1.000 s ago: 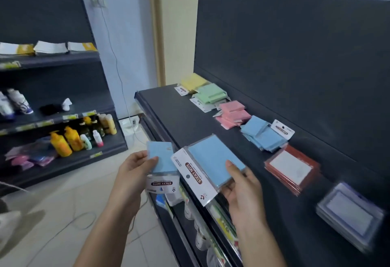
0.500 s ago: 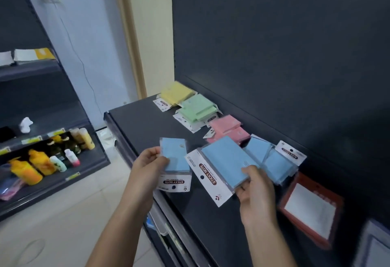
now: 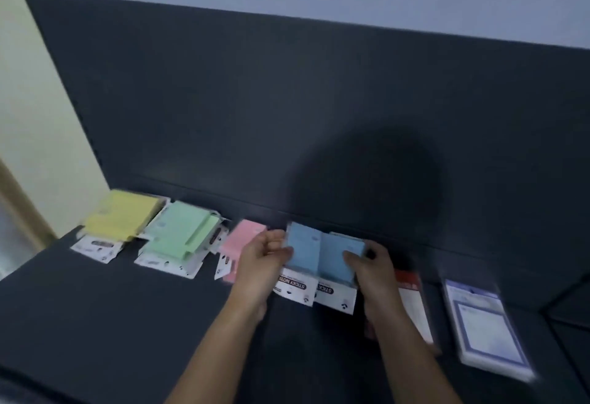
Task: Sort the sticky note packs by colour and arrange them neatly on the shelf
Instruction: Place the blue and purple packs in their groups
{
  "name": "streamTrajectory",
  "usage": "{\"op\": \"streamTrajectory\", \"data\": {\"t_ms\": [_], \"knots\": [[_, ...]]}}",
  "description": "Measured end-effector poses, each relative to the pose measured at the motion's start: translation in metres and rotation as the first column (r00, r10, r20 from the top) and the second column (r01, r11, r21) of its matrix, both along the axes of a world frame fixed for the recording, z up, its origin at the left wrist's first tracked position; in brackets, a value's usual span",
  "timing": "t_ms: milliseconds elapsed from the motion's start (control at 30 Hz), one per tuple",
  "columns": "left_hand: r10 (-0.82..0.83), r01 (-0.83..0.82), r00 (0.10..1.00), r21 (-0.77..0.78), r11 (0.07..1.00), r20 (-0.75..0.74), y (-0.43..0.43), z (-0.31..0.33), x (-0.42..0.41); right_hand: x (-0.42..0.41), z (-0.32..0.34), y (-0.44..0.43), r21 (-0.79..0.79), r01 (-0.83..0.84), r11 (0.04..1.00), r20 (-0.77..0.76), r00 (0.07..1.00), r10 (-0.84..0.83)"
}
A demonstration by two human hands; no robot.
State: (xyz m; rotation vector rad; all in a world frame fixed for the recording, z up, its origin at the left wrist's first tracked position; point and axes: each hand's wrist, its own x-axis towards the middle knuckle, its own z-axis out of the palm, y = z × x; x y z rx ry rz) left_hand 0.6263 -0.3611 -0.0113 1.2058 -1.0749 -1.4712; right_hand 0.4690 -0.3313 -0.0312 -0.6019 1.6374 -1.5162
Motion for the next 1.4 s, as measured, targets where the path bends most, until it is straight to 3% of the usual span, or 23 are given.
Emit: {"op": "streamTrajectory", "data": {"t_ms": [100, 200, 300, 667, 867, 1067, 1400], "knots": [[-0.067, 0.084, 0.975, -0.071, 0.994, 0.213, -0.013, -0.019, -0.023, 0.001, -0.01, -0.007, 0.004, 0.037, 0.999, -0.234, 0.972, -0.035], [-0.039, 0.129, 0.922, -0.209, 0.969, 0.386, -0.018, -0.031, -0.032, 0.005, -0.016, -0.009, 0.023, 0.067, 0.997, -0.524, 0.851, -0.045], [0.077, 0.226, 0.765, -0.378, 0.898, 0.639, -0.023, -0.036, -0.034, 0.008, -0.019, -0.008, 0.062, 0.102, 0.993, -0.711, 0.702, -0.028], [0.113, 0.297, 0.791, -0.538, 0.789, 0.602, 0.001, -0.033, -0.034, 0.005, -0.007, 0.047, -0.067, 0.139, 0.988, -0.761, 0.633, -0.14], [0.083, 0.388, 0.808, -0.634, 0.67, 0.583, 0.046, -0.028, -0.062, -0.027, 0.001, 0.111, -0.024, 0.144, 0.989, -0.805, 0.584, -0.105], [-0.111, 0.526, 0.802, -0.605, 0.597, 0.588, 0.13, -0.023, -0.128, -0.076, 0.004, 0.227, 0.019, 0.248, 0.969, -0.852, 0.51, -0.114], [-0.467, 0.766, 0.642, -0.49, 0.416, 0.608, 0.334, -0.013, -0.264, -0.172, 0.016, 0.46, -0.049, 0.541, 0.84, -0.775, 0.51, -0.373]]}}
